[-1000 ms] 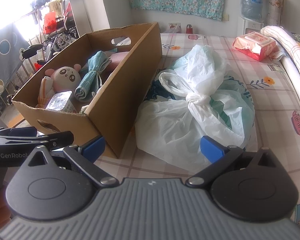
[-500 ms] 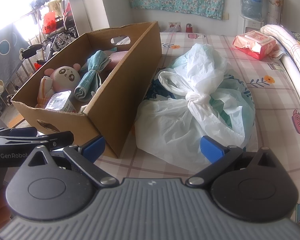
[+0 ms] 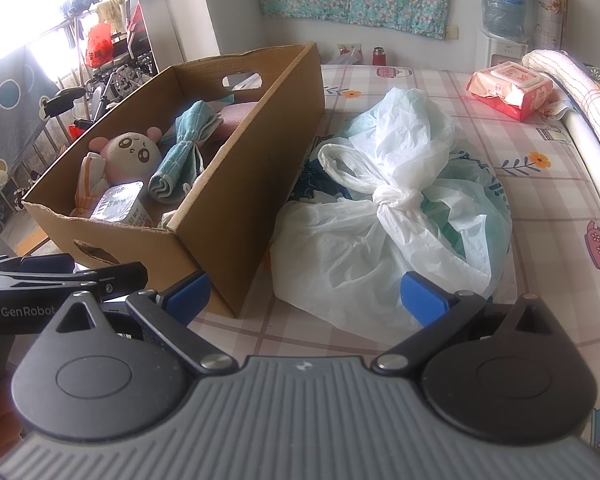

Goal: Organize soft objects

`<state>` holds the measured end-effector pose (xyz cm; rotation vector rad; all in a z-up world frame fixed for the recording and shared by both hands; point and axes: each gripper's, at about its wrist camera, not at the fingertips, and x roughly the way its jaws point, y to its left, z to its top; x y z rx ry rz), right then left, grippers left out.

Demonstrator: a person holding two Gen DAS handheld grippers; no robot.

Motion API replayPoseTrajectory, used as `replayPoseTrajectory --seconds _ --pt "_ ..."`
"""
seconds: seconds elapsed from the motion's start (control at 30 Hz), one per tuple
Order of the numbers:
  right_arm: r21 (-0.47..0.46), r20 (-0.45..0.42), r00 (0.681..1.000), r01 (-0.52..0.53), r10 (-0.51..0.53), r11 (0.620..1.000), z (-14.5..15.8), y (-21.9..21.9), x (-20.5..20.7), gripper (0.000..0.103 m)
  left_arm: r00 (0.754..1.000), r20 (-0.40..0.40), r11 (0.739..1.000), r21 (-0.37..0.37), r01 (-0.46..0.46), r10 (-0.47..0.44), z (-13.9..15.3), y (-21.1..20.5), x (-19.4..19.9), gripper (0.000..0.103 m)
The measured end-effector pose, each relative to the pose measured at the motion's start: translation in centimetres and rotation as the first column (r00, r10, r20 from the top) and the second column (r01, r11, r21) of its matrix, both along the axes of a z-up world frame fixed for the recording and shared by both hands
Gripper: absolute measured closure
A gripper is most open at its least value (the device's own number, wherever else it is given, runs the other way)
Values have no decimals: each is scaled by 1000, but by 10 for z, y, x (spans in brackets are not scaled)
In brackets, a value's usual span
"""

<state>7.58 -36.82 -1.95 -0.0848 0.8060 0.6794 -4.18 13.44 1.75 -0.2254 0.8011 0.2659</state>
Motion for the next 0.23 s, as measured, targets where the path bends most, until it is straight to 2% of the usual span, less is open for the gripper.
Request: replayPoseTrajectory --seconds 0.23 --pt "0 -1 1000 0 0 1000 0 0 0 1 1000 -1 1000 1 0 0 0 0 0 2"
